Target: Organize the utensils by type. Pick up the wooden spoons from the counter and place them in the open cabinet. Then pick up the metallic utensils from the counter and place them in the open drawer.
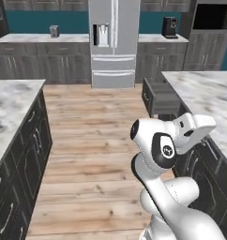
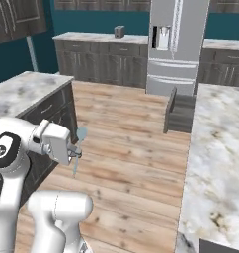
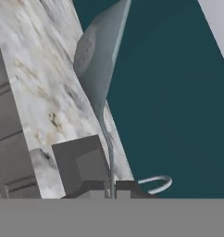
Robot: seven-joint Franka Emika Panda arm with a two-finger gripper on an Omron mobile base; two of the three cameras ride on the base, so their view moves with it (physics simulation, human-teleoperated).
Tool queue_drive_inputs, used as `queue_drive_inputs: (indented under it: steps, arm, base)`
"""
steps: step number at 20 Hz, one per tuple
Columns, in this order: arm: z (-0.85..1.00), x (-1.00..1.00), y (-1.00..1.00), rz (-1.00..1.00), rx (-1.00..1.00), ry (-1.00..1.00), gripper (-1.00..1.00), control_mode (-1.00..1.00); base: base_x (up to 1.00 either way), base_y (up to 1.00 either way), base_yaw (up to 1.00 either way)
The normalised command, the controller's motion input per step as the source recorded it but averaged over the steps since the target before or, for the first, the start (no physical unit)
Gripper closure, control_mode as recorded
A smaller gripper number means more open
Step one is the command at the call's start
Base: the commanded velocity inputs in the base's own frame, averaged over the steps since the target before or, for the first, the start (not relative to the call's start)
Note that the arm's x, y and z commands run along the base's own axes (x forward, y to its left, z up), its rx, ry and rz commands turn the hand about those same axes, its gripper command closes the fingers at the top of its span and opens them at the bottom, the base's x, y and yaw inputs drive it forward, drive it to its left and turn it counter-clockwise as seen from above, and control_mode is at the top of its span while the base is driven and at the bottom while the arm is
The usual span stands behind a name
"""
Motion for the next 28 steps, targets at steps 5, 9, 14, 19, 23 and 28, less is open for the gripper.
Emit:
queue_drive_inputs:
  steps: [5, 9, 14, 19, 23, 28]
  arm:
    - [0.00, 0.00, 0.00, 0.00, 0.00, 0.00, 1.00, 1.00]
    - [0.00, 0.00, 0.00, 0.00, 0.00, 0.00, 1.00, 1.00]
    - [0.00, 0.00, 0.00, 0.00, 0.00, 0.00, 1.00, 1.00]
    - [0.00, 0.00, 0.00, 0.00, 0.00, 0.00, 1.00, 1.00]
    - [0.00, 0.00, 0.00, 0.00, 0.00, 0.00, 1.00, 1.00]
    - [0.00, 0.00, 0.00, 0.00, 0.00, 0.00, 1.00, 1.00]
  base:
    - [0.67, -0.34, -0.02]
    - [0.60, -0.40, -0.06]
    - [0.51, -0.48, -0.10]
    - [0.48, -0.32, -0.13]
    - [0.50, -0.13, -0.14]
    - [0.52, -0.01, -0.15]
